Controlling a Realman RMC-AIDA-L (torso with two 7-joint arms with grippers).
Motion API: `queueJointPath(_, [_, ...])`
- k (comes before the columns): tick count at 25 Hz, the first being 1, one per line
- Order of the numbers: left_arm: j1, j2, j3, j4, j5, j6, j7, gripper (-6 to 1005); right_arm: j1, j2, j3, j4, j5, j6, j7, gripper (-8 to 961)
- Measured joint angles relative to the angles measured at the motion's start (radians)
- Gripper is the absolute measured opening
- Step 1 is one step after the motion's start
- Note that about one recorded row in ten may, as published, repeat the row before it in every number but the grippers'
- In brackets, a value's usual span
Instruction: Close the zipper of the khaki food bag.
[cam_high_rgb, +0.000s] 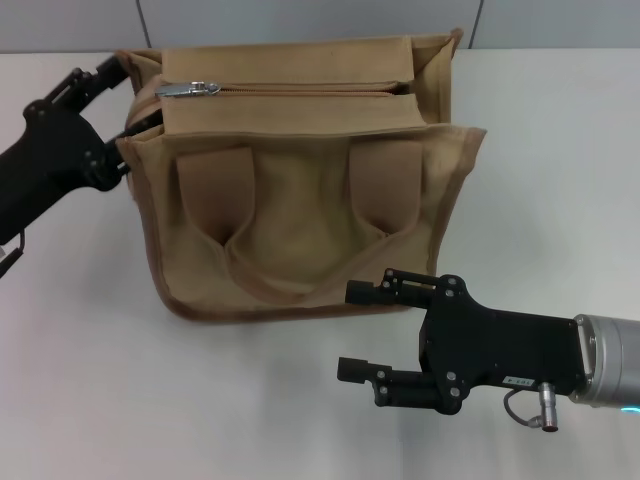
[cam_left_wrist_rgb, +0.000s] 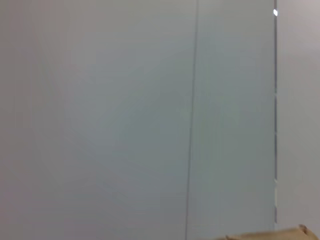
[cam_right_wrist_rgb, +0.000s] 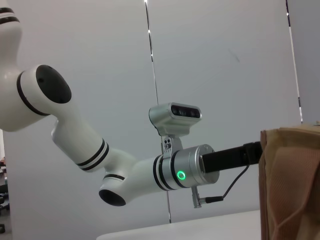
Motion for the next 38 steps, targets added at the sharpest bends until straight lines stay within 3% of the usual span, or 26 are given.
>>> queueJointPath(5, [0.009,-0.001,0.001,-0.005,-0.028,0.011,-0.004,809,0.002,0.0,0.001,0.0,0.009,0.012,0.0,710])
queueJointPath(10, [0.015,-0.001,0.017,-0.006,-0.025,0.013,0.013,734,0.003,0.0,0.002,0.0,0.011,0.033,0.0,710])
queueJointPath(13, [0.019,-0.001,0.02,-0.008,-0.027,0.015,0.011,555,0.008,0.0,0.002,0.0,0.012,0.04,0.0,710])
queueJointPath(19, [0.022,-0.001,0.008,-0.016,-0.028,0.015,0.013,316,0.012,0.0,0.0,0.0,0.031,0.057,0.0,710])
queueJointPath(23, [0.027,-0.002,-0.029,-0.049,-0.029,0.013,0.04,93,0.014,0.0,0.0,0.0,0.038,0.067,0.0,710])
queueJointPath(33, [0.016,-0.003,-0.032,-0.079,-0.047,-0.013,0.043,55,0.027,0.0,-0.001,0.004,0.055,0.074,0.0,710])
queueJointPath(38, [0.014,-0.002,-0.032,-0.129,-0.107,0.007,0.034,32,0.029,0.0,0.001,0.031,0.133,-0.017,0.009,710])
